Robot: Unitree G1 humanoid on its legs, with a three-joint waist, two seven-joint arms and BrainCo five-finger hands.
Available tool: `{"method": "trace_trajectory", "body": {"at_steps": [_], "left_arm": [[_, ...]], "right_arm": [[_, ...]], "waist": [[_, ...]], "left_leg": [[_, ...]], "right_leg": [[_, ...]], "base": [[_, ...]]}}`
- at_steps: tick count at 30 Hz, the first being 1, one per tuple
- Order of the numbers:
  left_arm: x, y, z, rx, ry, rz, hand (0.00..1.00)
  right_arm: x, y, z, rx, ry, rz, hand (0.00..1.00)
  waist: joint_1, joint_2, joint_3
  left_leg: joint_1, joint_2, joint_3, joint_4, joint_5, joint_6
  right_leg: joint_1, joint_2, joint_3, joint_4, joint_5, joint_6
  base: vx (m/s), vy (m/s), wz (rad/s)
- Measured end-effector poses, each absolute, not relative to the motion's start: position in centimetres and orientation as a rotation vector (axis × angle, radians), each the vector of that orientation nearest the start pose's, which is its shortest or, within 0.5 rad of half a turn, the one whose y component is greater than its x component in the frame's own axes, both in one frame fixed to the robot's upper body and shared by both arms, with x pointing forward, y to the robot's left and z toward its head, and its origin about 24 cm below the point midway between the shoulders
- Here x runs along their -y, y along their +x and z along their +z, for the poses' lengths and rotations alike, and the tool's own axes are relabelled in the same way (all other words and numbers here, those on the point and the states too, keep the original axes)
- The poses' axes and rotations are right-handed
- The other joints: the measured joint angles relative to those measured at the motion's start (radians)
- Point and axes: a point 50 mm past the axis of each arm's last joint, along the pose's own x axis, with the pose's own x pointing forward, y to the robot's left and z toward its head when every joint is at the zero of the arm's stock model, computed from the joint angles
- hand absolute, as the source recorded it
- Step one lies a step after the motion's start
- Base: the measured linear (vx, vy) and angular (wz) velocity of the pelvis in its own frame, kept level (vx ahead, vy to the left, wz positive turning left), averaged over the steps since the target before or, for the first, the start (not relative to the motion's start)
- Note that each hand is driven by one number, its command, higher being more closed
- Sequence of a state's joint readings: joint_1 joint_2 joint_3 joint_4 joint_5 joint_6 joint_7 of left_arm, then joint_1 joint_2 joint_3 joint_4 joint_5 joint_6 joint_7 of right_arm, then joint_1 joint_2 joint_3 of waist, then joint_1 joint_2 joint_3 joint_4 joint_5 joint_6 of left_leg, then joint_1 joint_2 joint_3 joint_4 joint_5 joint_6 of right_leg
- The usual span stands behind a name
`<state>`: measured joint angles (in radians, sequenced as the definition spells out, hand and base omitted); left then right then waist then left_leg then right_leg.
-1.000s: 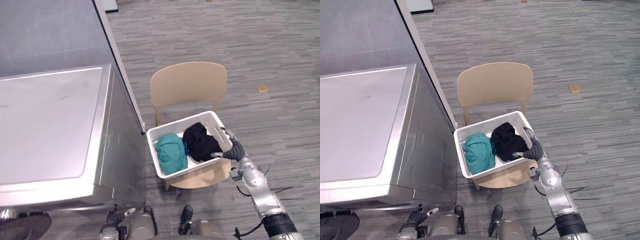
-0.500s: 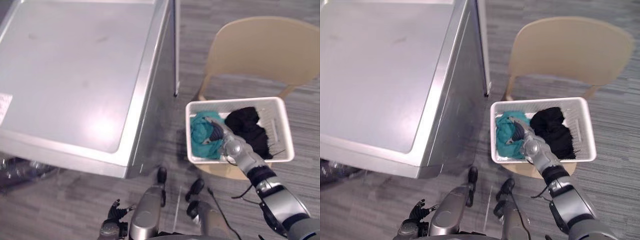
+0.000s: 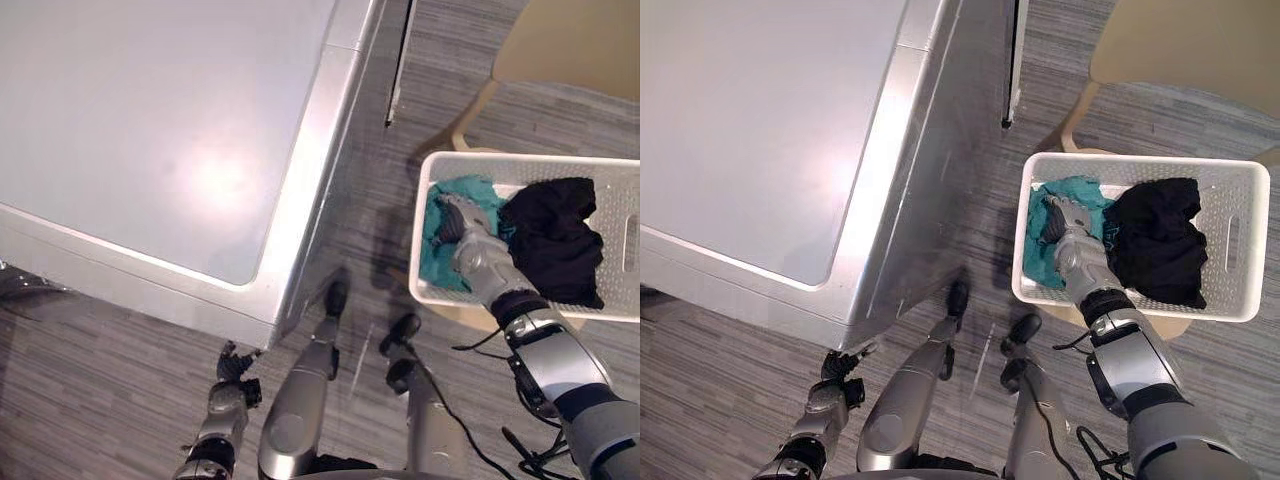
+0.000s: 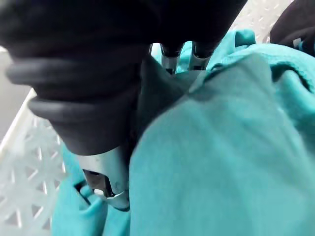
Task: Pick up the laundry basket with both hands and put the clothes into the washing machine.
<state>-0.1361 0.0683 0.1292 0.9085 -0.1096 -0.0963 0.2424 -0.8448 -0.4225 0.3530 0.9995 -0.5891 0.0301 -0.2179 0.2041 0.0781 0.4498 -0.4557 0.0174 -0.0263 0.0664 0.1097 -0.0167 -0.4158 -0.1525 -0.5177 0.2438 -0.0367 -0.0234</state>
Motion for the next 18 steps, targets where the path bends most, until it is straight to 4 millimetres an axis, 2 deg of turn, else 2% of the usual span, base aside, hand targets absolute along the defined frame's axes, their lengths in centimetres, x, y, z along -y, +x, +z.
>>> {"method": "trace_trajectory", "body": {"at_steps": [5,10,14,18], "left_arm": [[-18.6,20.9,-10.7,-0.679,-0.041,0.374,0.00],[-18.9,19.9,-11.2,-0.700,-0.037,0.382,0.00],[-20.1,18.1,-12.0,-0.749,-0.014,0.397,0.00],[-21.1,15.4,-13.1,-0.840,-0.001,0.431,0.00]], "right_arm": [[19.6,38.4,9.6,-0.019,-1.105,-0.065,1.00],[19.7,36.6,9.9,0.060,-0.897,-0.104,1.00],[19.5,34.8,11.0,0.161,-0.674,-0.168,1.00],[19.1,31.3,8.0,0.120,-0.454,-0.190,1.00]], "waist": [[-0.011,-0.008,0.005],[-0.032,-0.033,0.021],[-0.066,-0.048,0.009],[-0.085,-0.071,-0.081]], "left_leg": [[0.029,0.005,0.006,-0.005,0.006,-0.002],[0.128,0.010,0.020,-0.032,0.004,-0.003],[0.207,0.014,0.042,-0.072,0.002,-0.003],[0.265,0.013,0.060,-0.101,0.002,-0.004]], "right_leg": [[0.010,0.004,0.025,0.013,-0.009,-0.007],[0.103,0.017,0.046,-0.020,-0.008,-0.005],[0.176,0.036,0.074,-0.080,0.010,0.015],[0.241,0.049,0.084,-0.145,0.034,0.032]], "base": [[0.04,-0.063,-0.06],[0.01,-0.022,-0.07],[-0.03,0.016,-0.16],[0.05,0.010,-0.11]]}}
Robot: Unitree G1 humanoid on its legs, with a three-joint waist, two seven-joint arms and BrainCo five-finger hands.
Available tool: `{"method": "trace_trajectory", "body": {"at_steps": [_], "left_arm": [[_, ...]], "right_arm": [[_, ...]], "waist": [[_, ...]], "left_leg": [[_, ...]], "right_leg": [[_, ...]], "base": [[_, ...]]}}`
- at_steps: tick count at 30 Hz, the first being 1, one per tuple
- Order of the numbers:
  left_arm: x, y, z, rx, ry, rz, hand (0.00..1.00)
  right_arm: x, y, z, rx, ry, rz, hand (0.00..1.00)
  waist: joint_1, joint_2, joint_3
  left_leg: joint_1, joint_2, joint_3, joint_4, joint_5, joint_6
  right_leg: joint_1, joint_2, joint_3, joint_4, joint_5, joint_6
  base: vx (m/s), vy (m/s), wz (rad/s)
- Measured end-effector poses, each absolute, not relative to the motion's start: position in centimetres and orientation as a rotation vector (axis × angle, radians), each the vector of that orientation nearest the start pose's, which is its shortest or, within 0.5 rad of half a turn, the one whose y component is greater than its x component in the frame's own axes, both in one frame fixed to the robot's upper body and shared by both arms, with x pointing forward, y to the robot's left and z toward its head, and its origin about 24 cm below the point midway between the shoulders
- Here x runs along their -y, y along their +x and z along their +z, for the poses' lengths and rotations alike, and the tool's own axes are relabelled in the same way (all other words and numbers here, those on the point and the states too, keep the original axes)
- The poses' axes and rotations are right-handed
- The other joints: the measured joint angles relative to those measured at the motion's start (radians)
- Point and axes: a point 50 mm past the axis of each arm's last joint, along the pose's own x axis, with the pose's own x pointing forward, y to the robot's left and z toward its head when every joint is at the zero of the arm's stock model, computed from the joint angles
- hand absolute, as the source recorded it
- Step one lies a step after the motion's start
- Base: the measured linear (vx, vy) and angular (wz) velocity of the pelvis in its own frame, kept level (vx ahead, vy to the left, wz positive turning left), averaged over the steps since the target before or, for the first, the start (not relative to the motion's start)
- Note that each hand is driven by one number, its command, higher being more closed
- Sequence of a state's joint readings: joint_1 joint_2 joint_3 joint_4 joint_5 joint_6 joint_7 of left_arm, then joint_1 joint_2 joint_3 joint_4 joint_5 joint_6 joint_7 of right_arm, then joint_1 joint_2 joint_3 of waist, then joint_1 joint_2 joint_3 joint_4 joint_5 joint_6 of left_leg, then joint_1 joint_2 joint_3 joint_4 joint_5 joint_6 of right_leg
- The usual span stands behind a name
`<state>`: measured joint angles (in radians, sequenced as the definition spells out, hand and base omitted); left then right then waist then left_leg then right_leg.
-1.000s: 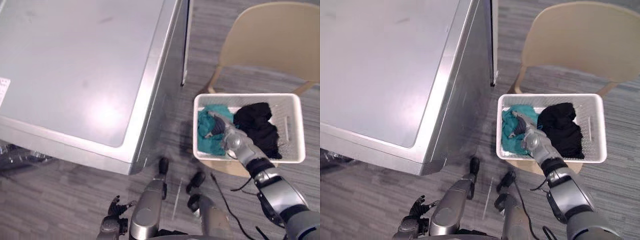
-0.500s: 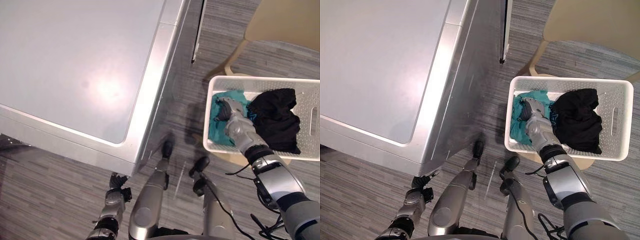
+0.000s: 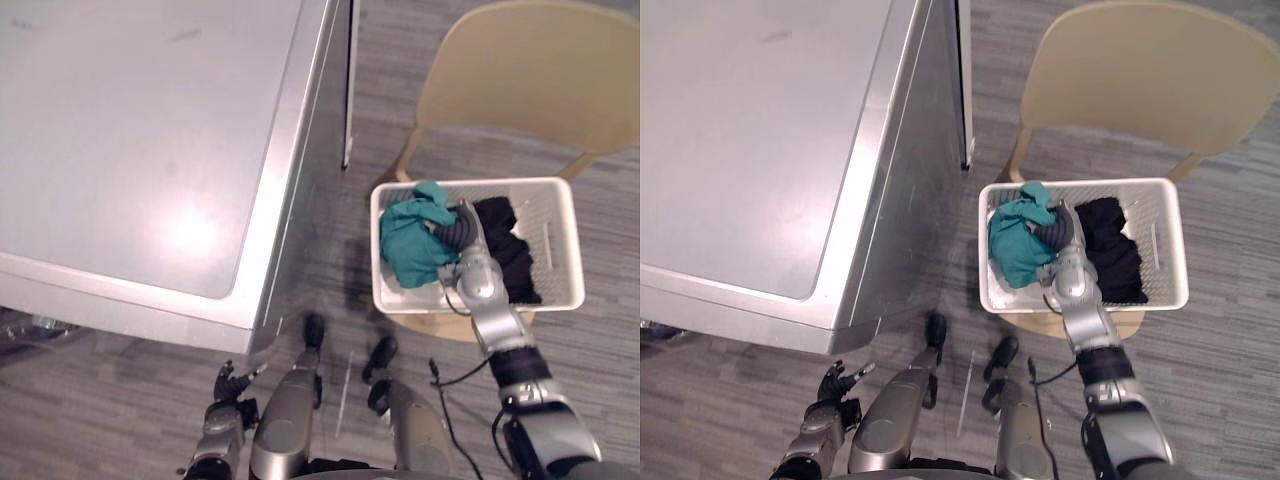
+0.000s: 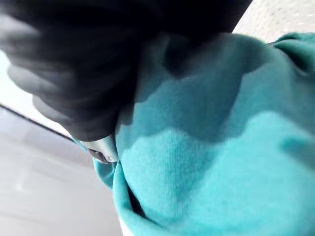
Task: Pick up the laundry basket with both hands and put the clothes into the washing machine.
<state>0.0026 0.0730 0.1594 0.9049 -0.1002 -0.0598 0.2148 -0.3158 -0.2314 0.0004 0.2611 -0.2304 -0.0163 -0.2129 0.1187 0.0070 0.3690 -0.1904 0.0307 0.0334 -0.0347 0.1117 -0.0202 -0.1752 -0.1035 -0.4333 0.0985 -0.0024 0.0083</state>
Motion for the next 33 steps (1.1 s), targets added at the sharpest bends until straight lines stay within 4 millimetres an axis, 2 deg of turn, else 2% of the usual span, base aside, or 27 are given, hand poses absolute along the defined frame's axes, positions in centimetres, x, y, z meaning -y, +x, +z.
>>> {"method": "trace_trajectory", "body": {"at_steps": [2,4,7,12,14,16,17,18,20,21,23,24,25,26,27,28,29,30,31,32,33], "left_arm": [[-21.3,14.1,-13.7,-0.883,0.005,0.438,0.00],[-21.6,12.6,-14.2,-0.925,0.003,0.451,0.00],[-21.7,11.2,-14.8,-0.977,-0.009,0.473,0.00],[-21.8,8.5,-15.5,-1.048,-0.029,0.513,0.00],[-21.9,8.3,-15.6,-1.053,-0.030,0.510,0.00],[-21.8,8.5,-15.5,-1.049,-0.035,0.500,0.00],[-22.0,8.8,-15.4,-1.039,-0.033,0.500,0.00],[-22.2,9.2,-15.3,-1.023,-0.029,0.500,0.00],[-22.3,10.0,-14.9,-0.987,-0.027,0.500,0.00],[-22.4,10.3,-14.7,-0.969,-0.026,0.503,0.00],[-22.2,10.9,-14.3,-0.934,-0.036,0.513,0.00],[-21.6,11.3,-14.1,-0.909,-0.068,0.521,0.00],[-20.6,11.7,-13.7,-0.868,-0.109,0.517,0.00],[-20.2,11.9,-13.5,-0.855,-0.116,0.508,0.00],[-19.4,12.3,-13.2,-0.827,-0.124,0.477,0.00],[-18.4,13.1,-12.5,-0.783,-0.129,0.434,0.00],[-18.2,13.5,-12.2,-0.763,-0.128,0.420,0.00],[-17.9,14.6,-11.2,-0.702,-0.121,0.389,0.00],[-17.6,16.0,-9.9,-0.624,-0.115,0.345,0.00],[-17.6,16.5,-9.2,-0.585,-0.109,0.328,0.00],[-17.8,17.2,-7.7,-0.501,-0.091,0.303,0.00]], "right_arm": [[18.7,29.7,6.8,0.101,-0.369,-0.195,1.00],[17.5,28.5,6.5,0.112,-0.249,-0.182,1.00],[15.9,27.1,7.2,0.164,-0.063,-0.124,1.00],[14.1,26.0,8.8,0.255,0.063,-0.004,1.00],[13.6,25.8,9.8,0.307,0.098,0.031,1.00],[13.7,25.6,10.5,0.351,0.108,0.035,1.00],[13.8,25.5,11.0,0.373,0.113,0.029,1.00],[13.9,25.4,11.1,0.382,0.115,0.020,1.00],[13.9,25.4,11.5,0.400,0.117,0.015,1.00],[13.5,25.6,11.9,0.414,0.115,0.032,1.00],[12.5,26.0,13.0,0.453,0.115,0.074,1.00],[12.2,26.3,13.5,0.473,0.119,0.079,1.00],[12.0,26.5,14.1,0.494,0.110,0.095,1.00],[12.1,26.6,14.2,0.499,0.103,0.099,1.00],[12.2,26.7,14.3,0.501,0.093,0.100,1.00],[12.7,26.8,14.1,0.492,0.071,0.097,1.00],[12.7,26.8,14.0,0.487,0.070,0.096,1.00],[13.1,26.9,13.9,0.482,0.063,0.087,1.00],[13.7,27.1,13.8,0.476,0.064,0.064,1.00],[13.9,27.1,13.8,0.477,0.068,0.057,1.00],[14.1,27.2,14.0,0.482,0.074,0.063,1.00]], "waist": [[-0.008,-0.007,-0.049],[-0.022,-0.015,-0.105],[-0.026,-0.015,-0.148],[-0.029,-0.010,-0.180],[-0.027,-0.009,-0.182],[-0.041,-0.005,-0.183],[-0.054,-0.001,-0.183],[-0.052,-0.003,-0.184],[-0.046,-0.015,-0.191],[-0.041,-0.025,-0.197],[-0.013,-0.022,-0.198],[0.007,-0.012,-0.197],[0.013,0.005,-0.197],[0.009,0.013,-0.194],[0.005,0.032,-0.191],[0.006,0.053,-0.186],[0.000,0.058,-0.188],[-0.006,0.053,-0.186],[-0.013,0.052,-0.184],[-0.021,0.048,-0.182],[-0.027,0.045,-0.184]], "left_leg": [[0.043,-0.003,0.009,-0.025,0.000,0.000],[0.076,-0.004,0.033,-0.043,-0.006,-0.002],[0.129,-0.005,0.068,-0.055,-0.023,-0.003],[0.185,-0.006,0.113,-0.051,-0.047,0.013],[0.158,-0.007,0.112,-0.007,-0.069,0.014],[0.113,-0.008,0.092,0.048,-0.079,0.029],[0.081,-0.007,0.062,0.072,-0.079,0.044],[0.074,-0.014,0.020,0.094,-0.080,0.044],[0.037,-0.035,-0.053,0.140,-0.079,0.043],[0.004,-0.047,-0.075,0.166,-0.079,0.041],[-0.070,-0.046,-0.083,0.231,-0.075,0.036],[-0.099,-0.032,-0.088,0.249,-0.069,0.026],[-0.129,-0.008,-0.113,0.253,-0.049,-0.002],[-0.134,0.000,-0.125,0.252,-0.039,-0.015],[-0.139,0.017,-0.146,0.239,-0.015,-0.040],[-0.118,0.035,-0.150,0.153,0.080,-0.049],[-0.105,0.034,-0.149,0.097,0.139,-0.055],[-0.091,0.033,-0.122,0.044,0.192,-0.055],[-0.113,0.020,-0.063,0.144,0.114,-0.021],[-0.122,0.011,-0.034,0.209,0.066,0.000],[-0.115,0.002,0.010,0.305,-0.023,0.002]], "right_leg": [[0.036,0.003,0.008,-0.022,0.004,0.006],[0.058,0.006,0.032,-0.042,0.009,0.014],[0.098,0.013,0.072,-0.071,0.020,0.021],[0.136,0.016,0.120,-0.083,0.027,0.024],[0.103,0.003,0.131,-0.021,0.006,0.031],[0.058,-0.005,0.182,0.067,-0.023,0.054],[0.023,-0.021,0.260,0.204,-0.111,0.068],[0.012,-0.043,0.287,0.364,-0.176,0.072],[0.053,-0.058,0.347,0.497,-0.227,0.095],[0.081,-0.057,0.381,0.483,-0.245,0.099],[0.128,-0.033,0.379,0.351,-0.300,0.092],[0.145,-0.015,0.360,0.282,-0.313,0.088],[0.167,0.018,0.331,0.209,-0.324,0.068],[0.172,0.030,0.317,0.198,-0.329,0.055],[0.171,0.056,0.296,0.201,-0.330,0.033],[0.163,0.082,0.259,0.216,-0.319,0.004],[0.159,0.082,0.239,0.214,-0.312,-0.008],[0.144,0.064,0.198,0.207,-0.313,-0.039],[0.133,0.048,0.154,0.207,-0.300,-0.054],[0.124,0.038,0.136,0.205,-0.292,-0.056],[0.112,0.015,0.116,0.195,-0.270,-0.061]], "base": [[0.12,0.023,-0.15],[0.09,0.039,-0.31],[0.05,0.048,-0.38],[0.02,0.040,-0.29],[-0.02,0.046,-0.01],[-0.03,0.039,0.45],[0.02,0.016,0.99],[0.03,-0.012,1.12],[0.00,-0.124,1.19],[-0.07,-0.170,1.03],[-0.15,-0.197,0.41],[-0.25,-0.246,0.20],[-0.23,-0.206,0.22],[-0.27,-0.200,0.40],[-0.35,-0.244,0.59],[-0.37,-0.240,0.68],[-0.35,-0.167,0.83],[-0.31,-0.076,0.94],[-0.30,-0.067,0.99],[-0.35,-0.121,0.94],[-0.25,-0.089,0.72]]}}
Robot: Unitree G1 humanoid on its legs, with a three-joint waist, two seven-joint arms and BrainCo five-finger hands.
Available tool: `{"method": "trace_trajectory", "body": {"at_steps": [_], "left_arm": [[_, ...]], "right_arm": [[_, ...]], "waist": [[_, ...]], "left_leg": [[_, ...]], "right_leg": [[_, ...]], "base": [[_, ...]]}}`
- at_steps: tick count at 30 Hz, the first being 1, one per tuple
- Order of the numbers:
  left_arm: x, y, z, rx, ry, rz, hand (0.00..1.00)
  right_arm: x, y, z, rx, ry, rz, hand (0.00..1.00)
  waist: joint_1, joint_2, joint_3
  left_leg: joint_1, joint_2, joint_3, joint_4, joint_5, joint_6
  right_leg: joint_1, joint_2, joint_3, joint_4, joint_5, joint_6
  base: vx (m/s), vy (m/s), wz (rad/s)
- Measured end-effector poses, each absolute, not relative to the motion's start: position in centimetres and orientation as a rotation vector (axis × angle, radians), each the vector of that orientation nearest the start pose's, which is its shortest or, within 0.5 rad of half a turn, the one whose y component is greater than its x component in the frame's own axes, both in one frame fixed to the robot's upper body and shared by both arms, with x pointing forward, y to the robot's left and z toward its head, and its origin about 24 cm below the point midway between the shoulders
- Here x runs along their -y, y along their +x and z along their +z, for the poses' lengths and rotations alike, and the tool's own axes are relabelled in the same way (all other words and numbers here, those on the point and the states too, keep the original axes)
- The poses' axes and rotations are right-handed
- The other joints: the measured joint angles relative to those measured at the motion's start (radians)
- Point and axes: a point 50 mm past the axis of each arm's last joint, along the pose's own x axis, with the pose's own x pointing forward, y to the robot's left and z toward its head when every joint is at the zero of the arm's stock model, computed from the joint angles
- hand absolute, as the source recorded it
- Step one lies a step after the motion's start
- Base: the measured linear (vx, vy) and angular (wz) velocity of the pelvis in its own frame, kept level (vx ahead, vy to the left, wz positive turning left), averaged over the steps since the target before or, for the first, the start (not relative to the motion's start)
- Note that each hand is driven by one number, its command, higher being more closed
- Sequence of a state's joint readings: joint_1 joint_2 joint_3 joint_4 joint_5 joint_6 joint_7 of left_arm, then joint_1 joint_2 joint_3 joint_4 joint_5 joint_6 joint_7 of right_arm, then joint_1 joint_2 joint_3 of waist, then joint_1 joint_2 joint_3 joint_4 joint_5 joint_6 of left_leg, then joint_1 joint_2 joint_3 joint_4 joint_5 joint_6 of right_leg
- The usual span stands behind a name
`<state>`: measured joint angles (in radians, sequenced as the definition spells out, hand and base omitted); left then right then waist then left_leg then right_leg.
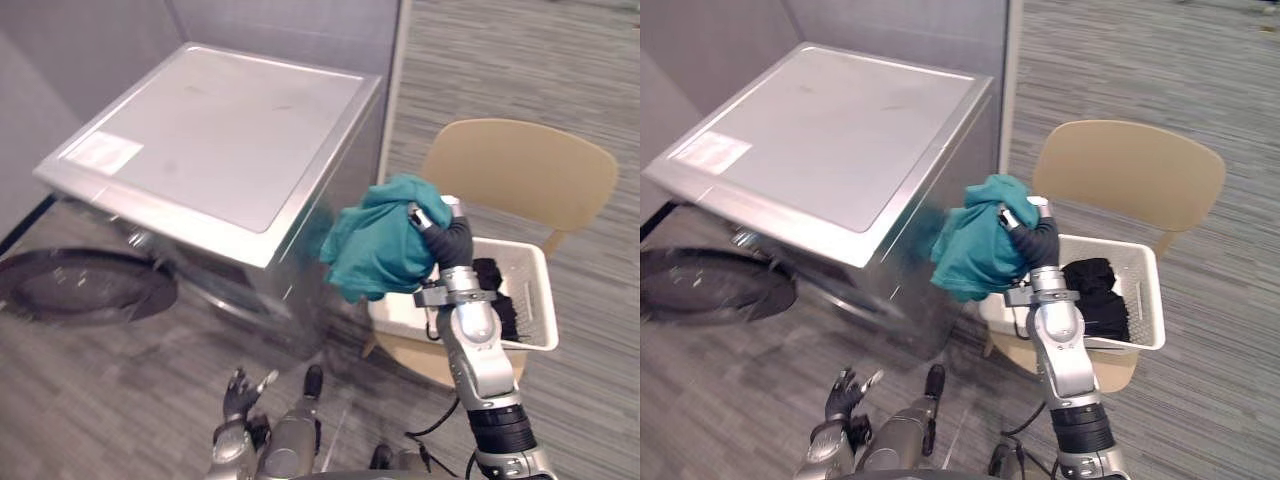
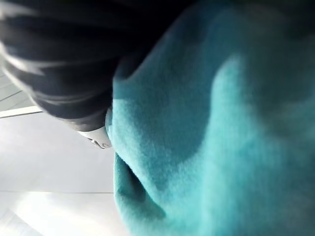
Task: Pick up the laundry basket with both hands and put the clothes into the washing machine.
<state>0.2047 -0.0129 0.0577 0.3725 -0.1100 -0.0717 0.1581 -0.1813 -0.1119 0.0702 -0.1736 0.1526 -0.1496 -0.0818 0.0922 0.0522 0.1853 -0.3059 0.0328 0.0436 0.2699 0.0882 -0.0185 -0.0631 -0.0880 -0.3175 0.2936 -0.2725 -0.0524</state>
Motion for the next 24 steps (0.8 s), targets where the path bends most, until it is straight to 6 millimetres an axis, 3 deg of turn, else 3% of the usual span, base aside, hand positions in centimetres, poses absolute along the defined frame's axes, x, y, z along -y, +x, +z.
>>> {"method": "trace_trajectory", "body": {"at_steps": [3,5,6,8,10,12,16,18,19,24], "left_arm": [[-18.3,18.4,-4.3,-0.320,-0.045,0.261,0.00],[-17.9,19.2,-2.4,-0.226,-0.012,0.222,0.00],[-17.1,19.8,-1.1,-0.159,0.002,0.172,0.00],[-15.6,20.7,0.7,-0.069,0.002,0.092,0.00],[-14.6,21.1,2.0,-0.013,0.014,0.037,0.00],[-13.7,20.9,2.8,0.026,0.024,-0.035,0.00],[-11.8,20.9,3.1,0.049,0.012,-0.117,0.00],[-11.0,21.1,3.4,0.065,0.015,-0.148,0.00],[-10.5,21.3,3.7,0.080,0.019,-0.169,1.00],[-9.8,22.4,4.5,0.121,0.048,-0.153,1.00]], "right_arm": [[13.7,27.4,14.6,0.504,0.082,0.101,1.00],[13.5,27.2,15.1,0.524,0.105,0.132,1.00],[13.4,27.0,15.5,0.542,0.118,0.157,1.00],[13.1,26.9,15.7,0.550,0.158,0.187,1.00],[11.5,26.7,15.6,0.538,0.223,0.262,1.00],[8.2,26.0,15.4,0.519,0.290,0.424,1.00],[3.6,24.3,15.0,0.474,0.352,0.664,1.00],[2.2,23.9,14.5,0.439,0.381,0.728,1.00],[1.3,23.7,14.0,0.407,0.395,0.757,1.00],[-0.2,23.3,12.3,0.286,0.477,0.810,1.00]], "waist": [[-0.001,0.019,-0.011],[-0.012,0.039,-0.026],[-0.027,0.066,-0.046],[-0.024,0.086,-0.062],[-0.021,0.060,-0.074],[-0.023,0.038,-0.088],[-0.022,0.029,-0.113],[-0.022,0.029,-0.115],[-0.022,0.030,-0.120],[-0.025,0.030,-0.140]], "left_leg": [[0.106,0.027,0.013,0.085,-0.157,-0.042],[0.204,0.043,0.011,-0.009,-0.182,-0.057],[0.270,0.061,0.008,-0.153,-0.168,-0.064],[0.324,0.076,0.001,-0.266,-0.163,-0.070],[0.323,0.064,-0.001,-0.259,-0.160,-0.066],[0.344,0.049,-0.001,-0.252,-0.160,-0.066],[0.371,0.036,-0.013,-0.254,-0.149,-0.050],[0.386,0.037,-0.015,-0.255,-0.147,-0.047],[0.391,0.038,-0.016,-0.255,-0.146,-0.046],[0.389,0.042,-0.023,-0.281,-0.120,-0.041]], "right_leg": [[-0.002,-0.006,-0.030,-0.070,0.071,-0.003],[0.002,0.001,-0.059,-0.104,0.098,0.006],[0.004,0.017,-0.088,-0.125,0.116,0.017],[0.003,0.029,-0.118,-0.125,0.127,0.032],[0.008,0.013,-0.120,-0.127,0.139,0.044],[0.040,0.002,-0.117,-0.148,0.154,0.057],[0.083,-0.001,-0.120,-0.178,0.171,0.063],[0.104,0.003,-0.121,-0.193,0.179,0.063],[0.112,0.006,-0.122,-0.200,0.184,0.061],[0.139,0.037,-0.127,-0.292,0.239,0.043]], "base": [[-0.19,0.006,0.38],[-0.15,0.090,0.54],[-0.13,0.126,0.67],[-0.08,0.155,0.47],[-0.06,0.140,0.16],[-0.03,0.116,0.01],[-0.03,0.061,0.06],[-0.04,0.005,0.04],[-0.06,-0.004,0.01],[-0.07,-0.016,0.02]]}}
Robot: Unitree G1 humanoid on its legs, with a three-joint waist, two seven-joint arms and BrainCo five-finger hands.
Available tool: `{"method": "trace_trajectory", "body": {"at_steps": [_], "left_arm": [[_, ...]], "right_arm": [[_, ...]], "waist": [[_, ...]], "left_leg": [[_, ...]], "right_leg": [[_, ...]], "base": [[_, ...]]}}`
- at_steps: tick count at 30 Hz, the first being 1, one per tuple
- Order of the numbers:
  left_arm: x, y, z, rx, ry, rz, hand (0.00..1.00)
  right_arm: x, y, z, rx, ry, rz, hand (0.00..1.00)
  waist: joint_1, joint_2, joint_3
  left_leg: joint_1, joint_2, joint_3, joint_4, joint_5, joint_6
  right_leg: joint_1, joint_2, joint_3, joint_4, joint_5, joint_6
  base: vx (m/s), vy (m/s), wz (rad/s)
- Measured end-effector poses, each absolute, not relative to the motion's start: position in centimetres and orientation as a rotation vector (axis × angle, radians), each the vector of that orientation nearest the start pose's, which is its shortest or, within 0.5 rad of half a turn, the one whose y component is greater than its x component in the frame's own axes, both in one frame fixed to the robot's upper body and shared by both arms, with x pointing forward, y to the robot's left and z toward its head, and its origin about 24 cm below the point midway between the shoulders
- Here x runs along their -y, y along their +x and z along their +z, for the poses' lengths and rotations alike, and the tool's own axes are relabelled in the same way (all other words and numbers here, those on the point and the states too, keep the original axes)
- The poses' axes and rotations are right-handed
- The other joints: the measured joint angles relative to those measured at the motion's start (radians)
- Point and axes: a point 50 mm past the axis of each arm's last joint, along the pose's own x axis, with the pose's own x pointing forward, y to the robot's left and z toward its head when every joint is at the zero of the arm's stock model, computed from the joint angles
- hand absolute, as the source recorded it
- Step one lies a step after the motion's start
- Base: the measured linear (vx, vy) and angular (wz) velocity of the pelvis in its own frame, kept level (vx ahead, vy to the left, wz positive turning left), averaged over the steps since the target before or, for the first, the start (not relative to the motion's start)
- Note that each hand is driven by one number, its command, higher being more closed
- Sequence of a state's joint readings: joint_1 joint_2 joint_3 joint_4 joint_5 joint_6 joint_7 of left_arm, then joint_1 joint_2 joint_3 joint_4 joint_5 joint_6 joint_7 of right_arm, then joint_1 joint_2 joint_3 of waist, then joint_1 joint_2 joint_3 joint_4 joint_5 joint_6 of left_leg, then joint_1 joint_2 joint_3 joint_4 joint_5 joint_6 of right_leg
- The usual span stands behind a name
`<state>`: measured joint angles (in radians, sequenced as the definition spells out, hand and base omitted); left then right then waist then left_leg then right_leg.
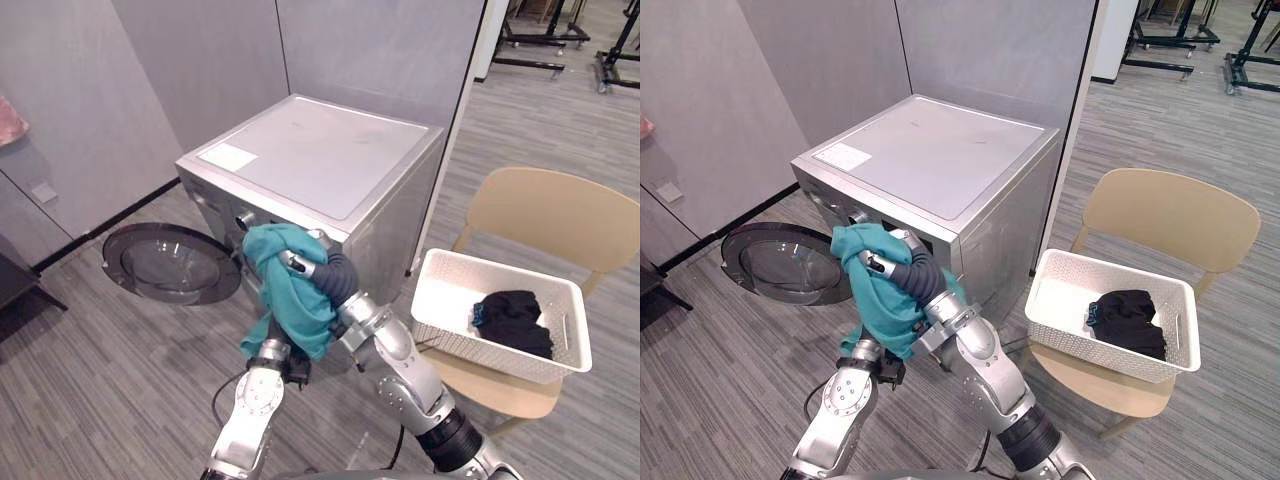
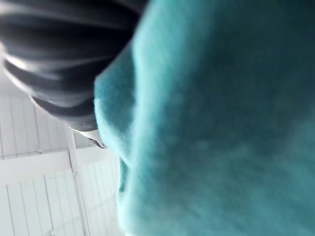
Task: Pick up the laundry basket with both hands and put the clothes into the washing machine.
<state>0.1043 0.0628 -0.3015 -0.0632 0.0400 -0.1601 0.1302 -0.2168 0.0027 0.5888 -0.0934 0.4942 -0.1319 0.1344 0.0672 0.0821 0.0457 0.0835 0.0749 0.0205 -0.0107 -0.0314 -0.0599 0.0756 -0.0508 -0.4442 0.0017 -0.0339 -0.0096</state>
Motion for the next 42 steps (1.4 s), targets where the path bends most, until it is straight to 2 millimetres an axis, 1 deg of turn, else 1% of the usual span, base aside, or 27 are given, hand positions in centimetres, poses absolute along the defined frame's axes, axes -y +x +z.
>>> {"method": "trace_trajectory", "body": {"at_steps": [3,4,5,9,11,12,13,15,18,19,21,24,25,26,27,29,30,31,32,33,34,35,36,38,39,40,42], "left_arm": [[-10.2,22.9,4.3,0.113,0.064,-0.090,1.00],[-10.5,22.9,4.1,0.106,0.066,-0.065,1.00],[-10.7,23.0,4.0,0.103,0.067,-0.054,1.00],[-12.6,23.1,3.8,0.090,0.076,0.047,1.00],[-13.5,23.0,3.7,0.081,0.072,0.097,1.00],[-14.2,22.8,3.5,0.070,0.067,0.134,1.00],[-14.4,22.7,3.4,0.065,0.066,0.145,1.00],[-15.3,22.2,2.8,0.037,0.066,0.189,1.00],[-16.3,21.5,2.1,0.004,0.063,0.238,1.00],[-17.0,21.1,1.5,-0.023,0.063,0.273,1.00],[-18.1,20.5,0.8,-0.059,0.067,0.320,1.00],[-19.7,19.4,-0.4,-0.119,0.070,0.389,1.00],[-20.7,18.8,-1.1,-0.152,0.069,0.429,1.00],[-21.6,18.2,-2.0,-0.195,0.062,0.473,1.00],[-22.0,17.9,-2.4,-0.213,0.051,0.494,1.00],[-23.2,17.0,-3.5,-0.276,0.033,0.550,1.00],[-23.5,16.8,-3.9,-0.292,0.018,0.561,1.00],[-23.5,16.9,-3.9,-0.293,0.012,0.561,1.00],[-23.6,17.0,-3.9,-0.292,0.007,0.563,1.00],[-23.6,17.0,-4.0,-0.297,0.002,0.566,1.00],[-23.5,16.9,-4.3,-0.311,0.000,0.565,1.00],[-23.5,16.8,-4.8,-0.339,-0.003,0.560,1.00],[-23.4,16.6,-5.5,-0.377,-0.006,0.552,1.00],[-23.1,15.8,-6.9,-0.458,-0.008,0.538,1.00],[-23.1,15.4,-7.4,-0.492,-0.003,0.531,1.00],[-23.3,15.2,-7.6,-0.510,0.005,0.525,1.00],[-23.9,14.7,-8.0,-0.539,0.045,0.517,1.00]], "right_arm": [[-0.2,23.1,11.6,0.239,0.538,0.804,1.00],[-0.1,23.0,11.2,0.216,0.557,0.793,0.00],[0.0,22.9,10.9,0.206,0.565,0.786,0.00],[1.0,22.6,9.5,0.156,0.586,0.724,0.00],[2.0,22.7,8.7,0.143,0.557,0.672,0.00],[3.0,23.0,8.1,0.138,0.516,0.623,0.00],[3.4,23.1,7.9,0.135,0.502,0.604,0.00],[5.2,23.7,7.4,0.141,0.397,0.511,0.00],[6.9,24.4,7.4,0.171,0.286,0.423,0.00],[8.0,24.8,7.5,0.184,0.233,0.362,0.00],[9.2,25.1,7.5,0.202,0.157,0.301,0.00],[10.9,25.0,7.9,0.232,0.043,0.230,0.00],[11.7,25.0,8.0,0.246,-0.013,0.204,0.00],[12.3,24.8,7.7,0.240,-0.074,0.189,0.00],[12.6,24.8,7.5,0.232,-0.097,0.184,0.00],[13.9,24.8,6.2,0.177,-0.185,0.159,0.00],[14.9,24.7,5.0,0.123,-0.234,0.141,0.00],[15.6,24.5,4.3,0.089,-0.253,0.130,0.00],[16.5,24.2,2.7,0.015,-0.306,0.119,0.00],[17.5,23.7,1.2,-0.063,-0.350,0.109,0.00],[17.8,23.3,0.3,-0.105,-0.366,0.107,0.00],[18.6,22.7,-0.9,-0.170,-0.398,0.104,0.00],[19.0,22.2,-2.4,-0.250,-0.414,0.106,0.00],[19.9,21.3,-4.5,-0.367,-0.445,0.105,0.00],[20.2,21.1,-5.2,-0.407,-0.464,0.105,0.00],[20.3,20.9,-5.9,-0.444,-0.475,0.110,0.00],[19.8,21.0,-6.6,-0.480,-0.463,0.120,0.00]], "waist": [[0.000,-0.005,-0.003],[0.000,-0.006,-0.003],[0.000,-0.006,-0.003],[0.000,-0.020,-0.010],[0.001,-0.024,-0.011],[0.001,-0.024,-0.011],[0.001,-0.024,-0.011],[0.001,-0.025,-0.011],[0.001,-0.028,-0.012],[0.002,-0.032,-0.013],[0.003,-0.035,-0.015],[0.005,-0.041,-0.020],[0.005,-0.044,-0.020],[0.006,-0.046,-0.019],[0.007,-0.047,-0.018],[0.009,-0.052,-0.013],[0.016,-0.053,-0.007],[0.027,-0.055,-0.003],[0.036,-0.061,0.019],[0.039,-0.064,0.031],[0.046,-0.061,0.035],[0.054,-0.055,0.044],[0.053,-0.063,0.054],[0.053,-0.058,0.059],[0.053,-0.043,0.055],[0.053,-0.054,0.063],[0.055,-0.080,0.081]], "left_leg": [[-0.001,0.010,-0.006,-0.022,0.017,-0.004],[-0.002,0.010,-0.007,-0.026,0.021,-0.006],[-0.001,0.010,-0.008,-0.026,0.021,-0.007],[-0.007,0.019,-0.013,-0.027,0.021,-0.007],[-0.007,0.023,-0.014,-0.028,0.021,-0.008],[-0.008,0.024,-0.014,-0.028,0.023,-0.011],[-0.008,0.024,-0.014,-0.028,0.023,-0.012],[-0.010,0.024,-0.014,-0.034,0.023,-0.012],[-0.011,0.023,-0.014,-0.044,0.023,-0.012],[-0.012,0.023,-0.015,-0.045,0.023,-0.012],[-0.013,0.022,-0.016,-0.050,0.023,-0.012],[-0.026,0.022,-0.019,-0.057,0.023,-0.012],[-0.040,0.021,-0.025,-0.057,0.024,-0.012],[-0.053,0.020,-0.034,-0.055,0.024,-0.012],[-0.060,0.019,-0.043,-0.053,0.025,-0.013],[-0.102,0.014,-0.091,-0.039,0.032,-0.022],[-0.131,0.010,-0.132,-0.039,0.043,-0.026],[-0.145,0.008,-0.151,-0.042,0.053,-0.031],[-0.167,-0.004,-0.168,-0.047,0.084,-0.031],[-0.196,-0.022,-0.141,-0.058,0.118,-0.007],[-0.211,-0.022,-0.087,-0.057,0.111,0.025],[-0.229,-0.022,0.036,-0.040,0.084,0.072],[-0.252,-0.005,0.185,-0.006,0.062,0.102],[-0.283,0.033,0.436,0.068,0.060,0.107],[-0.279,0.032,0.468,0.081,0.063,0.084],[-0.282,0.011,0.453,0.078,0.063,0.085],[-0.282,-0.020,0.436,0.087,0.052,0.100]], "right_leg": [[0.012,0.018,-0.004,-0.051,0.023,-0.007],[0.018,0.026,-0.005,-0.072,0.035,-0.009],[0.023,0.030,-0.004,-0.081,0.037,-0.008],[0.026,0.045,-0.004,-0.103,0.051,-0.011],[0.026,0.049,-0.004,-0.103,0.051,-0.011],[0.025,0.050,-0.005,-0.102,0.051,-0.011],[0.025,0.050,-0.005,-0.101,0.051,-0.011],[0.024,0.050,-0.006,-0.101,0.050,-0.010],[0.023,0.050,-0.006,-0.101,0.047,-0.007],[0.023,0.049,-0.007,-0.101,0.044,-0.003],[0.021,0.049,-0.009,-0.100,0.042,0.000],[0.007,0.049,-0.012,-0.100,0.041,0.000],[-0.003,0.049,-0.018,-0.100,0.041,-0.001],[-0.014,0.049,-0.026,-0.091,0.037,-0.003],[-0.019,0.049,-0.033,-0.085,0.032,-0.005],[-0.050,0.036,-0.082,-0.036,0.002,-0.006],[-0.071,0.023,-0.131,0.002,-0.024,-0.003],[-0.080,0.010,-0.155,0.024,-0.039,-0.002],[-0.086,-0.013,-0.216,0.063,-0.069,0.003],[-0.097,-0.041,-0.285,0.096,-0.096,0.006],[-0.102,-0.057,-0.326,0.111,-0.104,0.006],[-0.102,-0.075,-0.374,0.130,-0.115,0.010],[-0.102,-0.107,-0.423,0.161,-0.127,0.017],[-0.097,-0.155,-0.493,0.219,-0.147,0.042],[-0.097,-0.181,-0.507,0.254,-0.163,0.064],[-0.098,-0.206,-0.510,0.276,-0.171,0.078],[-0.077,-0.230,-0.512,0.275,-0.167,0.093]], "base": [[-0.07,-0.046,0.02],[-0.06,-0.034,-0.01],[-0.06,-0.031,0.01],[0.00,0.000,0.00],[0.00,0.000,0.00],[0.03,0.002,0.01],[0.05,0.010,0.01],[0.04,0.018,0.01],[0.02,0.009,0.01],[0.05,0.019,0.03],[0.07,0.026,0.04],[0.07,0.023,0.04],[0.08,0.018,0.13],[0.08,0.011,0.18],[0.06,-0.001,0.28],[0.03,-0.017,0.74],[0.02,-0.028,1.04],[0.01,-0.038,1.32],[-0.03,-0.020,1.58],[-0.03,0.009,1.67],[-0.01,0.056,1.55],[0.03,0.110,1.37],[0.07,0.126,1.53],[0.13,0.148,1.35],[0.18,0.165,0.99],[0.15,0.154,0.78],[0.13,0.170,0.52]]}}
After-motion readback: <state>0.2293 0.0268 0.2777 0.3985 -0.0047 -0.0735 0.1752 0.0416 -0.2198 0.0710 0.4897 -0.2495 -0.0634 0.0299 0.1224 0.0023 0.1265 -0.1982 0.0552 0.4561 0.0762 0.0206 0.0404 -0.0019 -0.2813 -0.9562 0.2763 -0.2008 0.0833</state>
